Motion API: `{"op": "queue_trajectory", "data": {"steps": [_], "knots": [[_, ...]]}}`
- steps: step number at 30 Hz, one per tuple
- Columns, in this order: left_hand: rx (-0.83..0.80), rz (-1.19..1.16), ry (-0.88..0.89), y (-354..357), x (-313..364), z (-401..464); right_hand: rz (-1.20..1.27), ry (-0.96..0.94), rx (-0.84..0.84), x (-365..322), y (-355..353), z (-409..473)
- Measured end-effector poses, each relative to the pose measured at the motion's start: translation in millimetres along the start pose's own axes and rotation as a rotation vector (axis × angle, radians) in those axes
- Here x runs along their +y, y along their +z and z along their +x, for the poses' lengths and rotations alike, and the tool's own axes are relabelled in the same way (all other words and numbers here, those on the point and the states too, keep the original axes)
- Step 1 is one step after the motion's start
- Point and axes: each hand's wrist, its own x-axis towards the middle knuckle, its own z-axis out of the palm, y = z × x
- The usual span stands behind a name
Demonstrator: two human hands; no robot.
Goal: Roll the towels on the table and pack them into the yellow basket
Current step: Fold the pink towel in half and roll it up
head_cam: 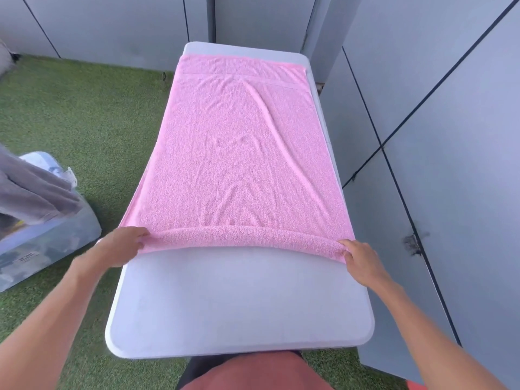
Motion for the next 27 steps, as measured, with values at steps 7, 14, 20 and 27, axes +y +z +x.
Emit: {"op": "queue_trajectory", "data": {"steps": [7,14,20,27], "knots": [[0.485,-0.11,-0.03,16.9,4.8,-7.2,0.144,0.039,0.381,-16.7,-8.5,-1.7],[0.625,-0.001,0.198,78.7,17.9,-39.8,0.021,-0.112,0.339,-13.3,26.9,-17.0],[0.382,-0.032,0.025,39.7,11.2,-7.1,-0.091,-0.032,0.193,-23.7,-2.0,7.8],[0.038,-0.207,-0.03,10.0,1.3,2.0,0.186,0.07,-0.179,-9.0,-34.8,19.4]]}}
